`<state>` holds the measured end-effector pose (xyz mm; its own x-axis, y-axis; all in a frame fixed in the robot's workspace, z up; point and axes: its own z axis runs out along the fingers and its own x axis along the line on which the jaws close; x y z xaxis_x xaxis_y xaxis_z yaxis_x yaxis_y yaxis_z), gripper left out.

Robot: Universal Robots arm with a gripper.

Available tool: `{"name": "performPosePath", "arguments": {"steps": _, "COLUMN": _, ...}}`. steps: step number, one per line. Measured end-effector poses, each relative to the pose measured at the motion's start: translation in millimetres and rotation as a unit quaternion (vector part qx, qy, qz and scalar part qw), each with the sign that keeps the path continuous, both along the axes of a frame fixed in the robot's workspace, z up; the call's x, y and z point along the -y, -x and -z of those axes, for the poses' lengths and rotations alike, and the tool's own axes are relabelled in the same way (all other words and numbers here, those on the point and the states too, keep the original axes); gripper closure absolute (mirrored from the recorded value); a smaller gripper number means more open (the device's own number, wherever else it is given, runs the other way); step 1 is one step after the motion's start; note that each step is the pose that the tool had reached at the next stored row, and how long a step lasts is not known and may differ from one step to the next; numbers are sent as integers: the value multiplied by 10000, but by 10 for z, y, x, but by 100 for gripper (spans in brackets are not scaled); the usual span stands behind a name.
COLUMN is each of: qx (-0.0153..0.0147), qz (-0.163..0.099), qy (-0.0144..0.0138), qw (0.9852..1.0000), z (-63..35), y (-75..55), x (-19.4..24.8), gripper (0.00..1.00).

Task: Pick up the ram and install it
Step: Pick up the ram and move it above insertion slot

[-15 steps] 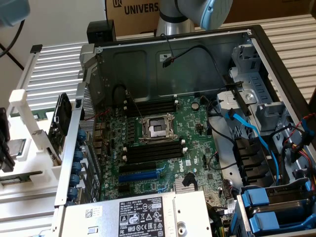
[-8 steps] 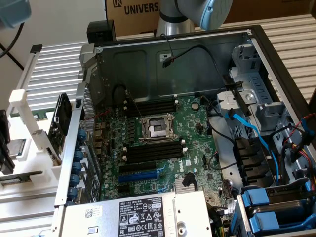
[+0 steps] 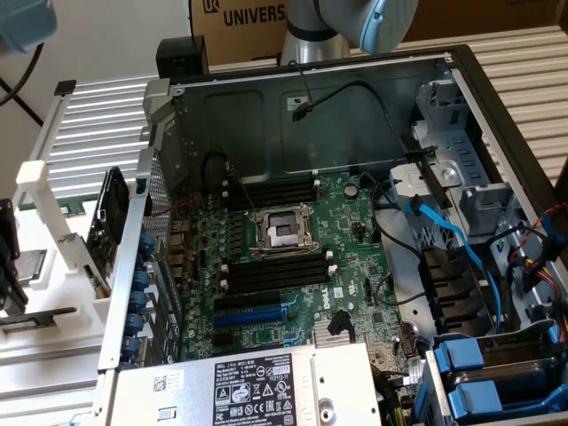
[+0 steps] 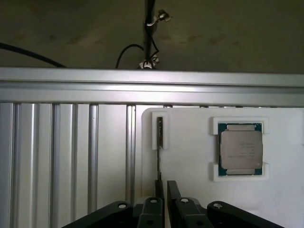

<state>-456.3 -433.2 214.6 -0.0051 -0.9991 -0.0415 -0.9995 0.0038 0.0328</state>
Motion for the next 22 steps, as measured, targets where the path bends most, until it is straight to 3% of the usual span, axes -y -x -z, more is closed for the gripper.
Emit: {"name": "performPosePath", "arguments": {"steps": 22, "qx": 0, "qz": 1, "qy": 25, "qw": 10000, "z": 49, "y": -38, "x": 48, "gripper": 82}}
